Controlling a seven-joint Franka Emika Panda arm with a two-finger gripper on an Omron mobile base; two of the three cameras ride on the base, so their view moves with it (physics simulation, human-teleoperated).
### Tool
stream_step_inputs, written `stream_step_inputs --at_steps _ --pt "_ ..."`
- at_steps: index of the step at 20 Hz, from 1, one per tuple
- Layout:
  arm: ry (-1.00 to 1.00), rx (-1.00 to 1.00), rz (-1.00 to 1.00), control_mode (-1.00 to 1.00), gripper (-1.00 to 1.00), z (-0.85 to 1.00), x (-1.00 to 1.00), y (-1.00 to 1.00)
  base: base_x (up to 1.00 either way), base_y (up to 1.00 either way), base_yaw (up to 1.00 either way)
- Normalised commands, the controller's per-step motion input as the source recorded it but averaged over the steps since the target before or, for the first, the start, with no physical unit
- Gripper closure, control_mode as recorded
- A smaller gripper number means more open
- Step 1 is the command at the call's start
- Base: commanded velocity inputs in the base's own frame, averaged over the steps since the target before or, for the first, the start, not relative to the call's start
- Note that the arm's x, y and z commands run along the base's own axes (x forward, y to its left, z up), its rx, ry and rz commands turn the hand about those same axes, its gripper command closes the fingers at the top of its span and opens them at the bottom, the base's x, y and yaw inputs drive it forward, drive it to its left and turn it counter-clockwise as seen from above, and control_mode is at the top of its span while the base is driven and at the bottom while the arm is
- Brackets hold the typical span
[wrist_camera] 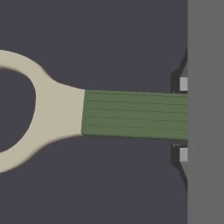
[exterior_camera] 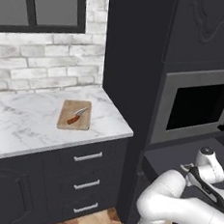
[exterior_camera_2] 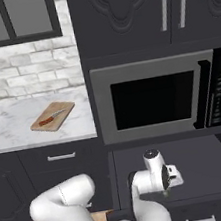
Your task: Open the drawer on the right and place the cutting tools on the cutting board.
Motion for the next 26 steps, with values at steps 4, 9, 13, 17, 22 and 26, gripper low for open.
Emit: stream_step_inputs --at_steps 4,9,13,17,22,26 --pt "0.00 0.00 -0.01 -1.00 1.00 -0.65 -0.95 -0.13 0.00 0.00 0.00" --pt "-0.04 0.07 -0.09 -1.00 1.00 0.05 -1.00 -0.31 0.00 0.00 0.00" --pt "-0.22 0.13 -0.14 -1.00 1.00 0.97 -0.51 0.00 0.00 0.00 0.00" --pt "-0.29 0.06 -0.17 -1.00 1.00 1.00 -0.02 0.24 0.00 0.00 0.00" --pt "-0.17 0.01 -0.14 -1.00 1.00 1.00 -0.10 0.26 0.00 0.00 0.00" --pt "-0.03 0.00 -0.10 -1.00 1.00 1.00 -0.41 0.02 0.00 0.00 0.00"
